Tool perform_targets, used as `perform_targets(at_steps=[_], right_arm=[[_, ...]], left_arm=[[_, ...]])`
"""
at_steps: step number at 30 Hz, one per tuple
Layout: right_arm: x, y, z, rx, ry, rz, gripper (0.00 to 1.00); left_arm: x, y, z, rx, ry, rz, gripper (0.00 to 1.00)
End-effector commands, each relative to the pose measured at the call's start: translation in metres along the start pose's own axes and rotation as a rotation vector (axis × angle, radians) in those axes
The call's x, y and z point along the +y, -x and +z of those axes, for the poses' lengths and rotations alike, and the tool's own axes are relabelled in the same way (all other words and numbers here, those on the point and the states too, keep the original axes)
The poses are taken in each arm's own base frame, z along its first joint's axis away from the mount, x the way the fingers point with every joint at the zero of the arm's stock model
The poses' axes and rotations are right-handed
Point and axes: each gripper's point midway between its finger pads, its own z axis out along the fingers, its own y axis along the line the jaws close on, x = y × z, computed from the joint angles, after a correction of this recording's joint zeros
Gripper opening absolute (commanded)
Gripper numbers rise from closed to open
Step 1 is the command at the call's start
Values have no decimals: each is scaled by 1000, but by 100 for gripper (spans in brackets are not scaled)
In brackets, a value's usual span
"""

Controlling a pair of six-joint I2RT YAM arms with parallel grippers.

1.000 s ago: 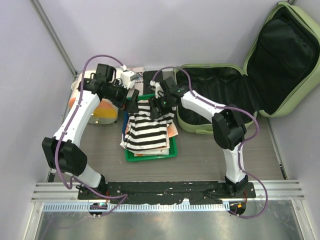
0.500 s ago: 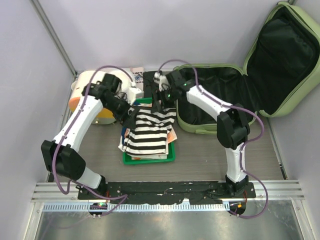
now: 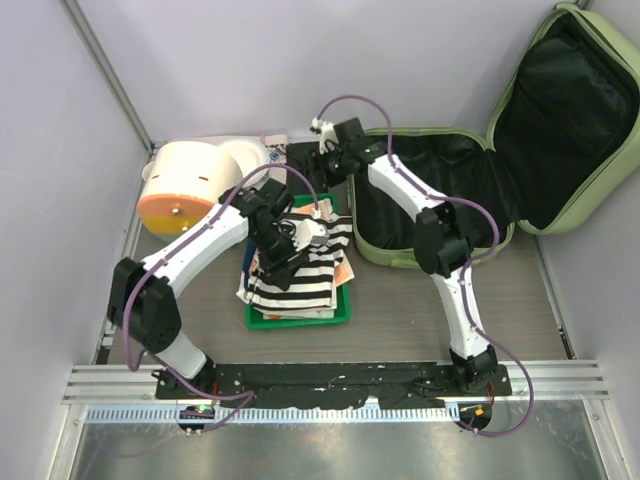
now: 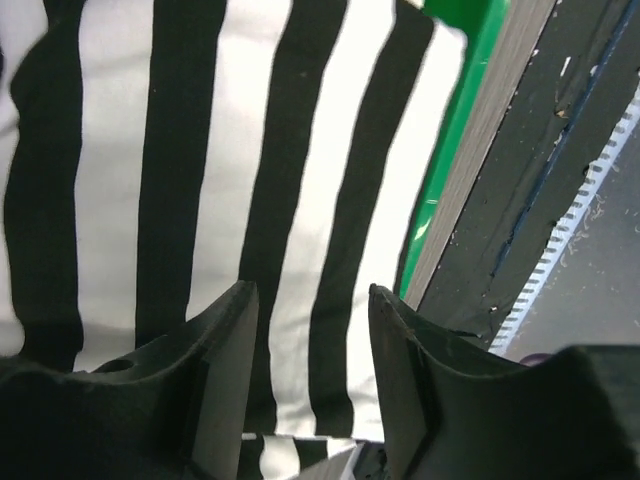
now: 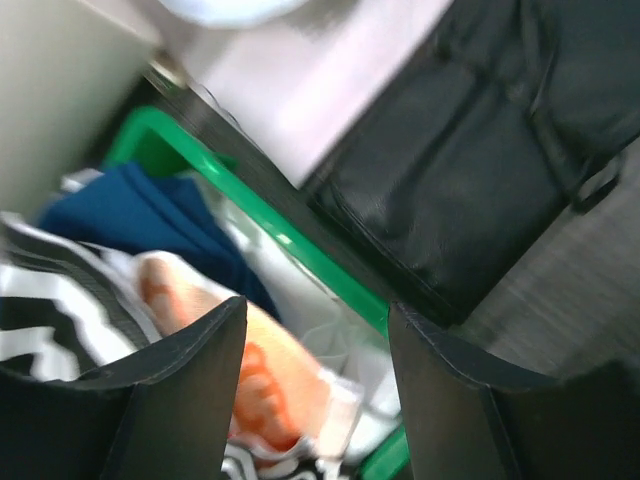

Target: Open, take out, and arrange the luggage

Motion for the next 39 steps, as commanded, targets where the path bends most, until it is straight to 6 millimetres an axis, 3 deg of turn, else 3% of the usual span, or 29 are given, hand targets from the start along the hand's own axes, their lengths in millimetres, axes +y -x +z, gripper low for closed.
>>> perform_targets(at_steps=[1, 6, 11, 17, 20, 23, 26, 33, 37, 39], right_arm=[[-7, -11, 21, 34, -1, -101, 65], [-8, -22, 32, 70, -5, -227, 67], [-11, -34, 40, 111, -19, -358, 67], [-8, -55, 42, 197, 2, -482, 59], [-8, -68, 41, 245, 14, -504, 45], [-8, -75, 36, 274, 5, -487, 21], [-7, -73, 25, 271, -29, -454, 1], [-5, -64, -14, 252, -155, -289, 1], [14, -83, -52, 259, -147, -203, 1], [19, -93, -62, 275, -165, -130, 1]], left_arm=[[13, -10, 18, 62, -42, -86, 49], [14, -16, 3, -18, -115, -177, 48], [4, -6, -27, -98, -135, -134, 52], [-1, 9, -55, -167, -117, -148, 53], [6, 17, -74, -236, -79, -193, 53], [21, 21, -93, -311, -11, -265, 55], [37, 19, -107, -364, 64, -340, 56], [61, 11, -123, -461, 186, -456, 60], [68, 7, -129, -484, 235, -472, 61], [71, 4, -130, -485, 258, -488, 61]])
